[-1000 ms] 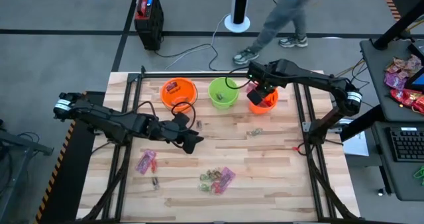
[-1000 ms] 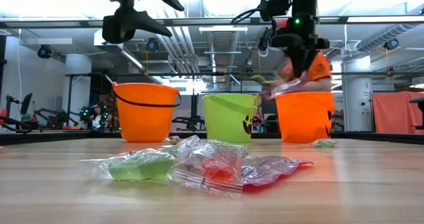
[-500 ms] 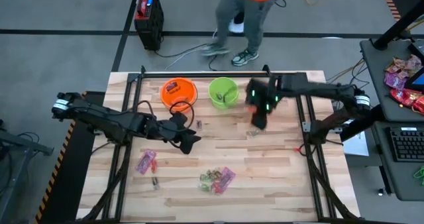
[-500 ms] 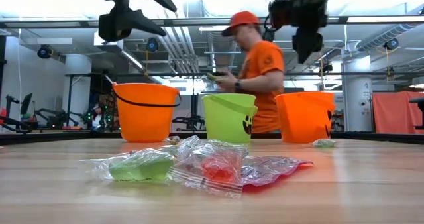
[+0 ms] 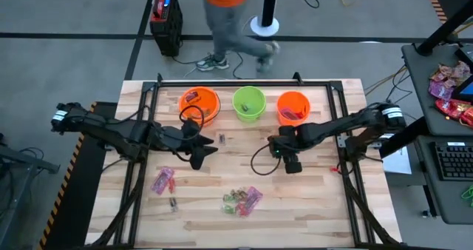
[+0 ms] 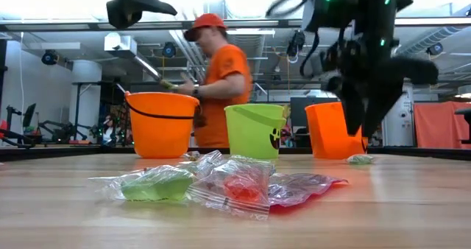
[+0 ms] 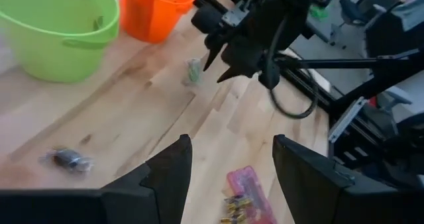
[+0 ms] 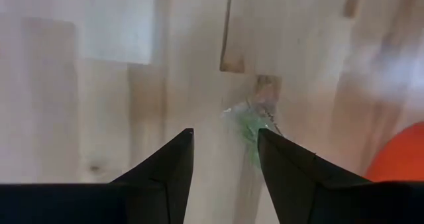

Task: Sort candy by brand, put in halloween buckets
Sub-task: Put the green gummy into the left orange bucket

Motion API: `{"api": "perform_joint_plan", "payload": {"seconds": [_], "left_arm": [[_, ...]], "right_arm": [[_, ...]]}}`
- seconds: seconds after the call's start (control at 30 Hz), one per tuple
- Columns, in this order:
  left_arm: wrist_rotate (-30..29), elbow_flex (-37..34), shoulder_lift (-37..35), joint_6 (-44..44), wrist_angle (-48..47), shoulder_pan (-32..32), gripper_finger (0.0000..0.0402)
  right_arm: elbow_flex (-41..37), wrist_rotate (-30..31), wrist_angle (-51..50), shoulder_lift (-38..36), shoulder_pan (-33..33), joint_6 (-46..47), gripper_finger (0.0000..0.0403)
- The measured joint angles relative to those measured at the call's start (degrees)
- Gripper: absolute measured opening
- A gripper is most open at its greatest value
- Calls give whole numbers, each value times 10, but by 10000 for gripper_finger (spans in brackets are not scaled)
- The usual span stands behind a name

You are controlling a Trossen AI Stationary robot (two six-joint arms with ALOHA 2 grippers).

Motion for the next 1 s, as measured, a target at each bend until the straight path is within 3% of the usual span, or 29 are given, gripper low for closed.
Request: {"api": "perform_joint_plan", "payload": {"seconds": [0.3, 0.53, 0.63, 0.8, 1.0], "left_arm": [[-6, 0, -4, 4, -16, 0, 194], [-6, 0, -2, 4, -14, 0, 194], [-5, 0, -2, 13, 9, 0, 194], [-5, 0, 1, 71, 71, 5, 194], [19, 0, 22, 163, 142, 21, 194]], "right_arm": [[-8, 9, 34, 78, -22, 5, 130], [-7, 5, 65, 92, -28, 2, 24], [2, -10, 70, 75, -29, 18, 14], [56, -117, 114, -1, -50, 68, 9], [122, -337, 267, -44, -106, 115, 9]]}}
